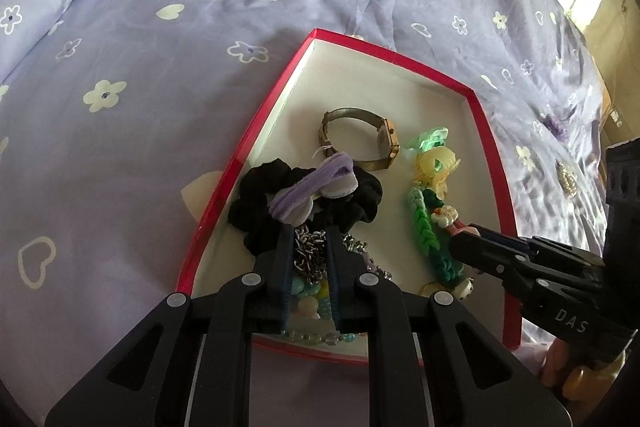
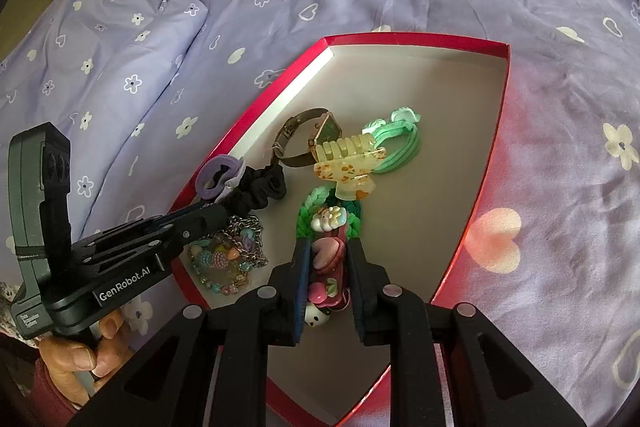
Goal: Organize jewelry
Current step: 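Open both tools to release the chain and pink clip in the lid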
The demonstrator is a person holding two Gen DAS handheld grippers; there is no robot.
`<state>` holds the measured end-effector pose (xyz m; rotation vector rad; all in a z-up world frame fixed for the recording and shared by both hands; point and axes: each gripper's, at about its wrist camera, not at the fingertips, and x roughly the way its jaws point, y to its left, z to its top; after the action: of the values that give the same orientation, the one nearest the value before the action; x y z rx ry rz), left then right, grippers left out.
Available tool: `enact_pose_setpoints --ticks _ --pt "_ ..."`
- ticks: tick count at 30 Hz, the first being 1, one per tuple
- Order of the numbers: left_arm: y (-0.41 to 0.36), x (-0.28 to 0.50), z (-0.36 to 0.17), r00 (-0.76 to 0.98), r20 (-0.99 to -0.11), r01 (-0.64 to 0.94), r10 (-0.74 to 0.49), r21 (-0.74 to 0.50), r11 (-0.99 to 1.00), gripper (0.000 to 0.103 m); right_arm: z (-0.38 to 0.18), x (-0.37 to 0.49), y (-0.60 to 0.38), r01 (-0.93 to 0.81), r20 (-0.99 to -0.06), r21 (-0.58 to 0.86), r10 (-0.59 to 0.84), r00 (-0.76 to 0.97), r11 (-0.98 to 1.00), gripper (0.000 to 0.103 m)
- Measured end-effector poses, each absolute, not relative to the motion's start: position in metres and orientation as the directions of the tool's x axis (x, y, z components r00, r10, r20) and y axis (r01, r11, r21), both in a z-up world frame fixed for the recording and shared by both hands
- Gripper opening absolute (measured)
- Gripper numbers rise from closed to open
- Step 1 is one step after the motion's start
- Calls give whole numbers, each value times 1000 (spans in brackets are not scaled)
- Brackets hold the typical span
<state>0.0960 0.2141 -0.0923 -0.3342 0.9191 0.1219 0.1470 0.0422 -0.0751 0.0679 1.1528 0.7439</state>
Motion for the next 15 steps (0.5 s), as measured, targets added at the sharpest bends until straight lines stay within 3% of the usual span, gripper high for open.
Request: enact_pose_setpoints --ticks 9,13,15 --pt "211 96 -92 594 -805 -249 -15 -201 947 15 -75 147 41 -495 -796 425 573 195 758 21" --pt "211 96 -91 589 -808 -251 -16 -201 947 27 -75 147 40 -487 -790 436 581 195 757 22" --pt "211 95 -91 588 -809 -252 -15 -201 947 31 -73 147 40 -487 -785 443 588 196 753 29"
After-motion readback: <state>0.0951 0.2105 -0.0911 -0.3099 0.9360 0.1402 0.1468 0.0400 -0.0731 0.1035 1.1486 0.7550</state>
